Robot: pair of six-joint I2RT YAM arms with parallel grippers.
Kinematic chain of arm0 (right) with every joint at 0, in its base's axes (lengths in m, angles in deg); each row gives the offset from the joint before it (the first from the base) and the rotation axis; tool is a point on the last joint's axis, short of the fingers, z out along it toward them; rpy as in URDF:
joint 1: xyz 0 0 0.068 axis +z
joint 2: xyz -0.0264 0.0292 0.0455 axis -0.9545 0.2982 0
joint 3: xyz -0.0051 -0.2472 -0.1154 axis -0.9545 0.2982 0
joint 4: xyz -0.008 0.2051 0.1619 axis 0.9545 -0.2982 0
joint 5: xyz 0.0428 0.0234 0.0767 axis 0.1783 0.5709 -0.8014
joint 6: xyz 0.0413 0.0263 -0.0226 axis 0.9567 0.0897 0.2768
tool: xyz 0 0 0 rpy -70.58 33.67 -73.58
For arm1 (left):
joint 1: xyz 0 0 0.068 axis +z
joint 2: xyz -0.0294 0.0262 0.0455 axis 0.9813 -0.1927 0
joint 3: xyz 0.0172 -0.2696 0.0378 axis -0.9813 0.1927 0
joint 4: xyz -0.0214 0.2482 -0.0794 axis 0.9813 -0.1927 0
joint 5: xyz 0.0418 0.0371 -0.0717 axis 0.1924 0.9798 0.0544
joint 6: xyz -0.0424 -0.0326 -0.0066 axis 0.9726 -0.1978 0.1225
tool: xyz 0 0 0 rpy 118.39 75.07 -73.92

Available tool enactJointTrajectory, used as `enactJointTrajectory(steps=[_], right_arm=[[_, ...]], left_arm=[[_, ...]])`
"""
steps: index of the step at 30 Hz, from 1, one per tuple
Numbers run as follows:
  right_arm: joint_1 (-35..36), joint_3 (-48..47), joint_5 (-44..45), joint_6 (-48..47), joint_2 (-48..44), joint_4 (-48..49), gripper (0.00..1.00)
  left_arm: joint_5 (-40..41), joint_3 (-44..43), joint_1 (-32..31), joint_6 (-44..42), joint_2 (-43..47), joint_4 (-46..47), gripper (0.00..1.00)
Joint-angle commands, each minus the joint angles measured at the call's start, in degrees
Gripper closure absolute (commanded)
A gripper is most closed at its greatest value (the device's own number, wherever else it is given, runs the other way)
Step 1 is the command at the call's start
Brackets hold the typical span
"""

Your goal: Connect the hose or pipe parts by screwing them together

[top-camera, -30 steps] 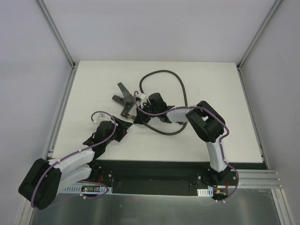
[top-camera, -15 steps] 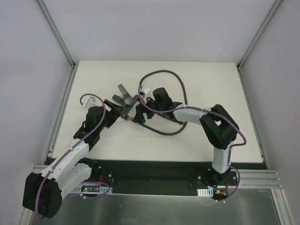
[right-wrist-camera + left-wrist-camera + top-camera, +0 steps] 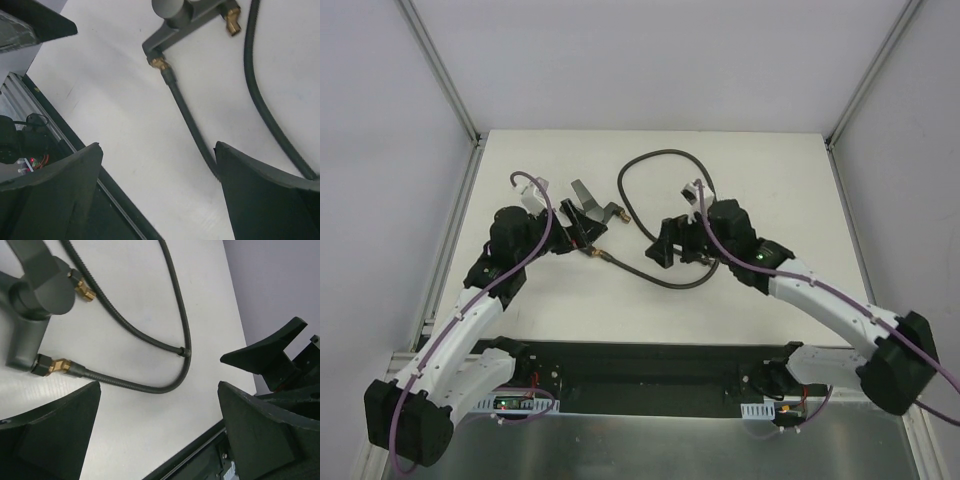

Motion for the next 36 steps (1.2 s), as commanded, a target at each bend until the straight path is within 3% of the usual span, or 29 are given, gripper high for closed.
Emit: enactJointTrajectory(steps=[1, 7, 13, 21, 36], right_arm=[[-0.1, 4.9, 9.1, 5.2, -12.5, -8.4, 0.04], [-0.4, 9.0, 15.1, 4.2, -30.0, -13.1, 0.04], [-0.6, 9.0, 17.8, 3.9, -37.1, -17.1, 0.04], [-0.5, 10.6, 18.7, 4.1, -40.7, -17.5, 0.04], [-0.5, 9.8, 20.5, 3.4, -42.1, -17.9, 0.04]], left_arm=[[-13.0, -2.6, 0.2, -8.4, 2.1, -0.5, 0.01], [-13.8, 0.0, 0.1, -10.3, 7.7, -2.2, 0.01], [-10.4, 0.8, 0.1, -12.6, 16.7, -4.3, 0.01], [-9.7, 1.5, 0.1, -11.8, 23.9, -5.4, 0.01], [-10.3, -0.1, 0.1, -11.0, 23.0, -6.0, 0.01]])
